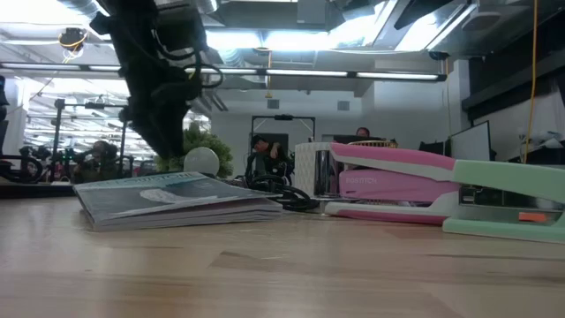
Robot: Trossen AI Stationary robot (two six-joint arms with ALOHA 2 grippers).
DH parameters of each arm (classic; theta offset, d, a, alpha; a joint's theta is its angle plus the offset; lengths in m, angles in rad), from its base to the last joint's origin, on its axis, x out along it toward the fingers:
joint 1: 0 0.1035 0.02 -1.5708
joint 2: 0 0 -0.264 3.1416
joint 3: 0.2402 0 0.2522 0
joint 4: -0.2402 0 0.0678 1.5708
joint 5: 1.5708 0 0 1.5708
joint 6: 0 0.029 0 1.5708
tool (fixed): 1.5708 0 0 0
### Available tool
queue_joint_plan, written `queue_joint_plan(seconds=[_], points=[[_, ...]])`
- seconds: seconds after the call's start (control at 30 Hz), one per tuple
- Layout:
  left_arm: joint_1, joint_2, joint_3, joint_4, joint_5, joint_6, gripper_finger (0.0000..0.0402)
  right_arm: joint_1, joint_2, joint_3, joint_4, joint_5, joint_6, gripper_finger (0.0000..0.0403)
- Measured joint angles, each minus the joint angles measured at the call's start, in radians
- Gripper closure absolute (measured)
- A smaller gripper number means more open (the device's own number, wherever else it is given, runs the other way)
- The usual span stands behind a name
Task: Screw lightbulb
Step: Insert the white lightbulb into the silver lamp
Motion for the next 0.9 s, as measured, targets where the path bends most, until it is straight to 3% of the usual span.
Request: queue_joint_plan(seconds=[0.2, 0.67, 0.9], points=[[0.003, 0.000, -0.069, 0.190, -0.035, 0.030, 0.0176, 0.000, 0.000, 0.000, 0.000, 0.000, 0.000, 0.0203], [0.049, 0.008, -0.152, 0.378, -0.087, 0.101, 0.0176, 0.000, 0.000, 0.000, 0.000, 0.000, 0.000, 0.0203], [0.075, 0.111, -0.152, 0.509, -0.092, 0.190, 0.0176, 0.000, 0.000, 0.000, 0.000, 0.000, 0.000, 0.0203]])
